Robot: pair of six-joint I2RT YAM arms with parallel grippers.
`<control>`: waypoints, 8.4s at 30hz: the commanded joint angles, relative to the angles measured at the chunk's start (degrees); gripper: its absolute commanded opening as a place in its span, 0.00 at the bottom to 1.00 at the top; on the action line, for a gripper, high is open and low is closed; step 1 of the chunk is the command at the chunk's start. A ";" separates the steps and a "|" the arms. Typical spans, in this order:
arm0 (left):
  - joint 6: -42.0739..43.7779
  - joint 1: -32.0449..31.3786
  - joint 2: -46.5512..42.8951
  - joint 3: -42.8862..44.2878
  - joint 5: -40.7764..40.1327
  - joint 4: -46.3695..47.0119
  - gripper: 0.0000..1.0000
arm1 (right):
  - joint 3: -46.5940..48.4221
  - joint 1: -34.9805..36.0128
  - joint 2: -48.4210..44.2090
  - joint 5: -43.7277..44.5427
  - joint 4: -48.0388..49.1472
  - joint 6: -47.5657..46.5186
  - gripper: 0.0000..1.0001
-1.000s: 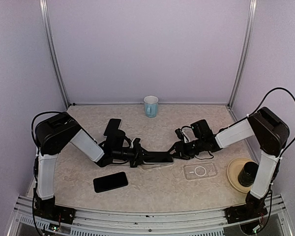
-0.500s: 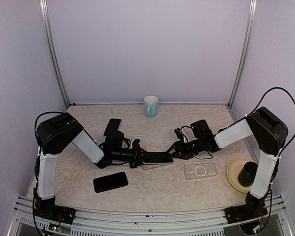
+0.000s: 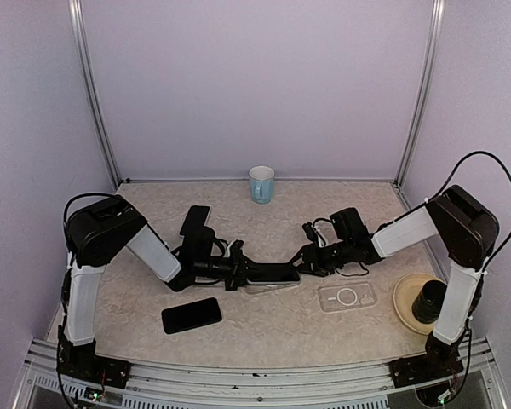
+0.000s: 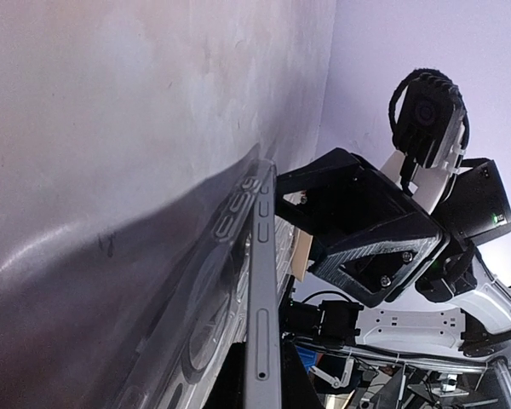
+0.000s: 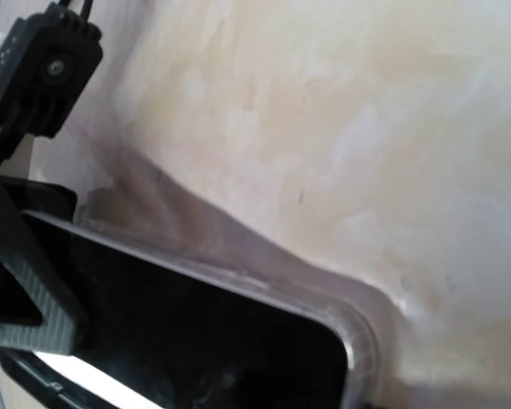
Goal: Put the phone into the phone case
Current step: Install the phone into the phone case, then pass from the left arm to the right, then press the corner of the phone case at the bottom left corner of the phone case.
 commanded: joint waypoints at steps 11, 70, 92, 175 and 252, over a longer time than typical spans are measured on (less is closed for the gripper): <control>4.90 -0.62 3.35 -1.15 -1.35 -3.29 0.00 | -1.64 2.63 -3.10 -2.96 -0.13 1.18 0.52; 3.19 -1.66 0.69 -2.17 -6.01 -2.18 0.00 | -1.93 -2.48 -0.86 -1.06 -2.79 -2.58 0.54; 0.97 -1.62 0.10 -2.88 -3.17 5.98 0.00 | -3.95 3.63 -4.04 -6.42 3.52 2.83 0.53; 13.34 0.58 -13.04 -4.53 4.84 6.35 0.42 | -16.39 -1.99 -5.11 -30.97 44.35 24.00 0.00; 57.20 -7.91 -26.30 8.49 10.60 -38.37 0.11 | -10.12 4.57 -36.13 -12.56 -11.08 -23.88 0.00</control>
